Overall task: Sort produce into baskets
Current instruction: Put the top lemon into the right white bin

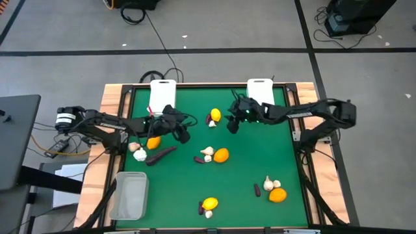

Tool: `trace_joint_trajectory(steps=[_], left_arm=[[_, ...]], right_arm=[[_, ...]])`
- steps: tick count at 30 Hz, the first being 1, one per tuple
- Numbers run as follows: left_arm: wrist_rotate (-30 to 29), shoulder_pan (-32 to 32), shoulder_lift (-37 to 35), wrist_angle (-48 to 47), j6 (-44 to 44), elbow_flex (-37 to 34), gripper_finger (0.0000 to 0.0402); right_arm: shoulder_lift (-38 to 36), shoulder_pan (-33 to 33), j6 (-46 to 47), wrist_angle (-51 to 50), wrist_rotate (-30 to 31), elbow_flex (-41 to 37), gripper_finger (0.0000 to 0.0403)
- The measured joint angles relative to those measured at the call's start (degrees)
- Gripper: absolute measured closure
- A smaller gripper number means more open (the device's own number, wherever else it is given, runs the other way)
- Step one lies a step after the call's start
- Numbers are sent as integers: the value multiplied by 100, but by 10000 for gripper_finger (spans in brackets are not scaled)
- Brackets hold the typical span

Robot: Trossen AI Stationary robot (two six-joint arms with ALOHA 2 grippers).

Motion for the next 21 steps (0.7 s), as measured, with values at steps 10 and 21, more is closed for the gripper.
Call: trace_joint_trajectory(steps=[10,21], left_arm=[[-34,1,-3,176,478,-2,238],[-74,-5,-3,-95,462,-7,238]], right_arm=[[1338,-524,501,-1448,-875,1567,89],[2309,-583,500,-1924,-1055,2460,40]])
